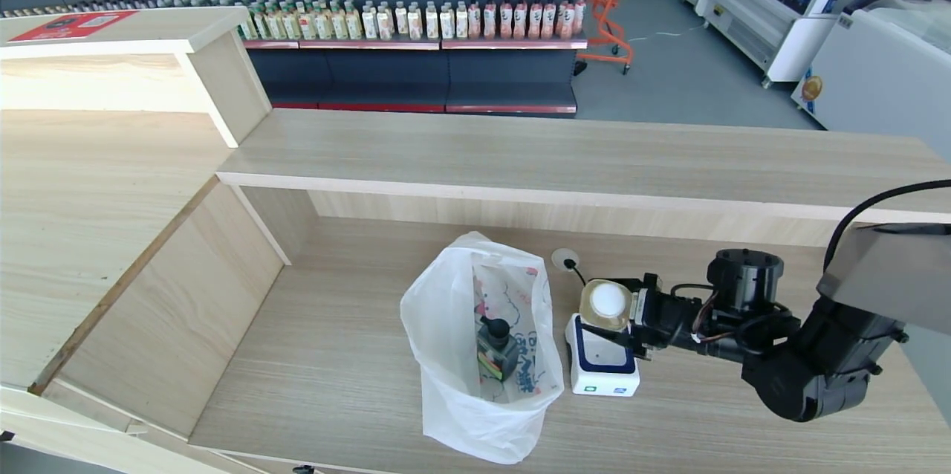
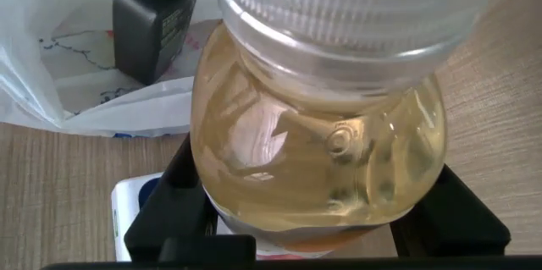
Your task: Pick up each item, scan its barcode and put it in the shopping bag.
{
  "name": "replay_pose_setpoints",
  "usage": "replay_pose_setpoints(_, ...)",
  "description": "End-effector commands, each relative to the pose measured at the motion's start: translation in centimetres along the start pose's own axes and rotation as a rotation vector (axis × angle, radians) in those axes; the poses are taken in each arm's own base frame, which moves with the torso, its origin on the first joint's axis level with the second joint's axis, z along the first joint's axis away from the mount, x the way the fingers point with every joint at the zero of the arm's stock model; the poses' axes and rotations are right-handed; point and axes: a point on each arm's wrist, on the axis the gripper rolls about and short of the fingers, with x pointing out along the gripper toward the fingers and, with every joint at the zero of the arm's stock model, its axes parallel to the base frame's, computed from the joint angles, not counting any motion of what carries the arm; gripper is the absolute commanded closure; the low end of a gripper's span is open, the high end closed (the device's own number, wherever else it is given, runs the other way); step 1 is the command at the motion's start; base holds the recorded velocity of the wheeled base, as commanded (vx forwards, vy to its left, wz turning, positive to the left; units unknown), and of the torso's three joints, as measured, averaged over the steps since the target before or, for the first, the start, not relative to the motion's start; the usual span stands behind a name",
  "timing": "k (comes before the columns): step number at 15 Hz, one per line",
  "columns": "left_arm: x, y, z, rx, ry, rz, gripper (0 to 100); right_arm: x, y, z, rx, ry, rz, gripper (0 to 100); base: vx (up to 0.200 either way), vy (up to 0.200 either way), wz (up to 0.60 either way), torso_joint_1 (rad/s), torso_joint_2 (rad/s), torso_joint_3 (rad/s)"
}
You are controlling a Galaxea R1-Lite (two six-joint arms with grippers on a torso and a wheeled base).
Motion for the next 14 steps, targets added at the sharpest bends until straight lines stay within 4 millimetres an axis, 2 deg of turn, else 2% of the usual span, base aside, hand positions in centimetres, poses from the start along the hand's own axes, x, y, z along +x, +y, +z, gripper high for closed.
replay_pose_setpoints(1, 0.0, 0.0, 0.0, 0.000, 0.000, 0.000, 0, -1.7, -3.0, 4.0, 0.036, -0.075, -0.087, 100, 0.000, 0.000, 0.00, 0.000, 0.00, 0.000)
replay_pose_setpoints(2, 0.0, 0.0, 0.0, 0.000, 0.000, 0.000, 0, -2.1, -3.6, 4.8, 0.073, -0.091, -0.104, 100, 0.000, 0.000, 0.00, 0.000, 0.00, 0.000)
replay_pose_setpoints(3, 0.0, 0.0, 0.0, 0.000, 0.000, 0.000, 0, -3.2, -4.8, 6.7, 0.177, -0.124, -0.139, 100, 0.000, 0.000, 0.00, 0.000, 0.00, 0.000)
replay_pose_setpoints(5, 0.0, 0.0, 0.0, 0.000, 0.000, 0.000, 0, -2.9, -4.8, 8.0, 0.343, -0.103, -0.177, 100, 0.000, 0.000, 0.00, 0.000, 0.00, 0.000)
replay_pose_setpoints(7, 0.0, 0.0, 0.0, 0.000, 0.000, 0.000, 0, -1.7, -3.9, 8.9, 0.500, -0.052, -0.195, 100, 0.000, 0.000, 0.00, 0.000, 0.00, 0.000)
replay_pose_setpoints(8, 0.0, 0.0, 0.0, 0.000, 0.000, 0.000, 0, -0.6, -3.2, 9.5, 0.582, -0.039, -0.198, 100, 0.000, 0.000, 0.00, 0.000, 0.00, 0.000)
replay_pose_setpoints(9, 0.0, 0.0, 0.0, 0.000, 0.000, 0.000, 0, 1.4, -1.9, 9.7, 0.669, -0.027, -0.182, 100, 0.000, 0.000, 0.00, 0.000, 0.00, 0.000)
replay_pose_setpoints(10, 0.0, 0.0, 0.0, 0.000, 0.000, 0.000, 0, 2.8, -1.3, 9.4, 0.695, -0.016, -0.170, 100, 0.000, 0.000, 0.00, 0.000, 0.00, 0.000)
replay_pose_setpoints(14, 0.0, 0.0, 0.0, 0.000, 0.000, 0.000, 0, 7.3, 0.9, 5.9, 0.713, 0.008, -0.141, 100, 0.000, 0.000, 0.00, 0.000, 0.00, 0.000)
